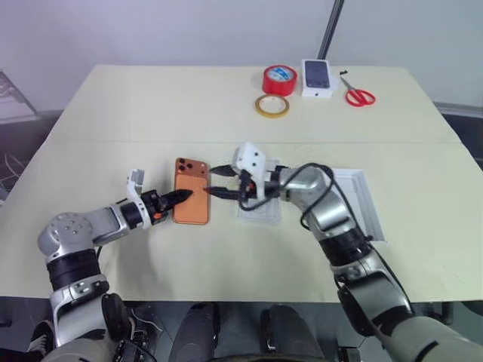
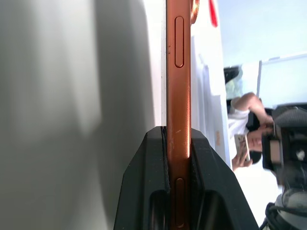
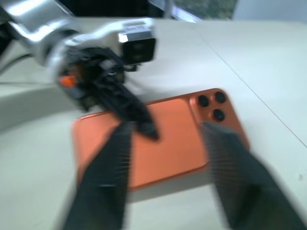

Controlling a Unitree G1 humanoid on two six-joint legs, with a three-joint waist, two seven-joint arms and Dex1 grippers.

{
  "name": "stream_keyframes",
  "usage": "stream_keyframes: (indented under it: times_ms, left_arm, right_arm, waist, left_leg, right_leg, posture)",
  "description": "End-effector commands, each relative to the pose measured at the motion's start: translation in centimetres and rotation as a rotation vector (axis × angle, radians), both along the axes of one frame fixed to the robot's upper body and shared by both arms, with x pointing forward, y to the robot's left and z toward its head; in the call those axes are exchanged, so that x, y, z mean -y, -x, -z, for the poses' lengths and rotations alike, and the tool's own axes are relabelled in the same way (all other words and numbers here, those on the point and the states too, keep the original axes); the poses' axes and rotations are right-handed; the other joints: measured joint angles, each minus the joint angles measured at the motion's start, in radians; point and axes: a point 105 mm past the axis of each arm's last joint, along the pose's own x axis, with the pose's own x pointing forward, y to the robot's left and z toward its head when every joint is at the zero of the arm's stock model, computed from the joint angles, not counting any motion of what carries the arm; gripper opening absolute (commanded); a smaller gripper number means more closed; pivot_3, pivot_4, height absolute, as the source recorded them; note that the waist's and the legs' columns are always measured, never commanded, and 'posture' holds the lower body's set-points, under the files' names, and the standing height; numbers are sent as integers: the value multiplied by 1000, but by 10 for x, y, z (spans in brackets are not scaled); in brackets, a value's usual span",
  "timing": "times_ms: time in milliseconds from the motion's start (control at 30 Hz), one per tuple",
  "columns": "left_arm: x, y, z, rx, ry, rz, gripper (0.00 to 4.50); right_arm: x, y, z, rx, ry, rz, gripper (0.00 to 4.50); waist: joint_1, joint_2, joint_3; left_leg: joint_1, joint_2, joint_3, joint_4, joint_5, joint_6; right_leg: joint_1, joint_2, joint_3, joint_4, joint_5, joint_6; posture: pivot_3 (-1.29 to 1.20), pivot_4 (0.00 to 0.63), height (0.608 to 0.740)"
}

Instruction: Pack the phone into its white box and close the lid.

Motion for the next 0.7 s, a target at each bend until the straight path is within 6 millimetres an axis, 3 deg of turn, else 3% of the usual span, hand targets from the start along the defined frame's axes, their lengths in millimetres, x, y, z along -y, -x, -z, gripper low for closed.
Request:
stream_keyframes:
  times_ms: [33,167,333,700]
  left_arm:
    - [2,0,-22,113,24,5,0]
    - [6,1,-24,127,26,12,0]
    - [16,-1,-25,141,18,32,0]
    - [18,-4,-25,141,5,48,0]
  right_arm:
    - [22,14,1,71,44,-23,2854]
    - [51,25,20,107,131,-15,2854]
    - [73,29,40,160,223,2,2854]
    - [83,25,57,160,248,55,2854]
  waist:
    - [0,0,0]
    - [-3,0,0]
    - [-5,-1,0]
    - [0,-1,1]
  left_leg:
    - [-1,0,0,0,0,0]
    - [-5,0,0,1,0,0]
    - [-5,1,0,1,0,0]
    - [-5,1,0,3,0,0]
  right_leg:
    - [-1,0,0,0,0,0]
    - [-5,0,0,0,0,-1]
    - [-5,1,0,1,0,-1]
    - [-4,2,0,1,0,-1]
  posture:
    - [0,150,740]
    - [0,150,740]
    - [0,150,740]
    - [0,150,740]
